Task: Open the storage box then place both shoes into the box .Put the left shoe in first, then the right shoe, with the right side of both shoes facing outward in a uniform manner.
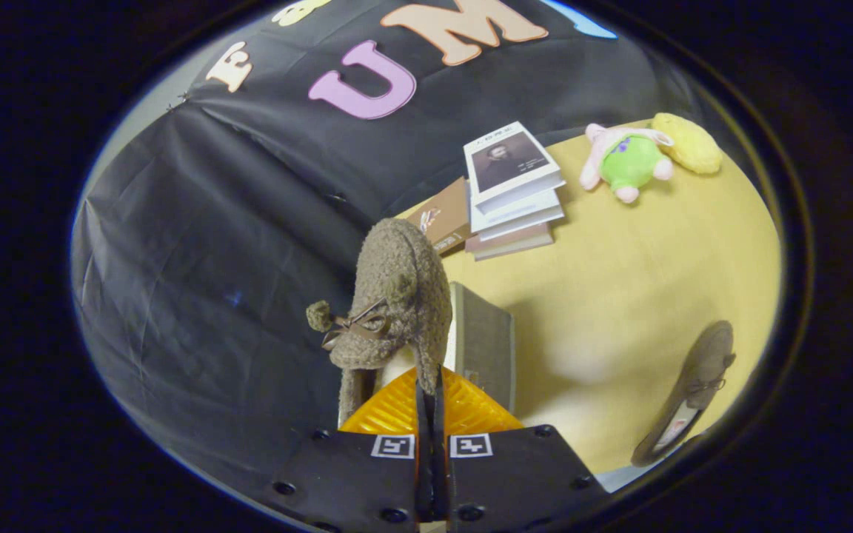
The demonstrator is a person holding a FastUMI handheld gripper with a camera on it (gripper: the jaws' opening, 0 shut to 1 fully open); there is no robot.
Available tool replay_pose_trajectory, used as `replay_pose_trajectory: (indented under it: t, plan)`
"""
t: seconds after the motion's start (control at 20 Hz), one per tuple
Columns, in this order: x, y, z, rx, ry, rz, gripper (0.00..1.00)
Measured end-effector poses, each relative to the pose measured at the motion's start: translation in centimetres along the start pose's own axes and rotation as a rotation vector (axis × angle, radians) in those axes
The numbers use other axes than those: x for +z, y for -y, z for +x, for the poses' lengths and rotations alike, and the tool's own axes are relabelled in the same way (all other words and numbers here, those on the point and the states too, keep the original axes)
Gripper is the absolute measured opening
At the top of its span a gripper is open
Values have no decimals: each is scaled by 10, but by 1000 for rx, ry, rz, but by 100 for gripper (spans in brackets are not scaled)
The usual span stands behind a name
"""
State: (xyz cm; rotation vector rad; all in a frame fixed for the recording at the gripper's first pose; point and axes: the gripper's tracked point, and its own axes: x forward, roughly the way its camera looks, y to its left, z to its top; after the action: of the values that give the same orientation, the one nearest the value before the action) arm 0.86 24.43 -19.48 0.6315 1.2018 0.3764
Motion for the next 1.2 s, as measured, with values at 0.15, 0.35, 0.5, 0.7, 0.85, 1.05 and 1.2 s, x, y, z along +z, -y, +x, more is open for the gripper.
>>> replay_pose_trajectory:
  t: [0.15,0.35,0.5,0.7,0.85,1.05,1.2]
  plan:
    - [-16,-18,24,3,-37,-14,4]
    - [-37,-31,49,-7,-80,-46,4]
    - [-55,-34,67,-34,-108,-62,4]
    - [-70,-33,86,-92,-129,-79,4]
    - [-77,-27,100,-140,-146,-86,4]
    - [-84,-18,124,-195,-172,-84,4]
    - [-91,-20,136,-212,-186,-68,4]
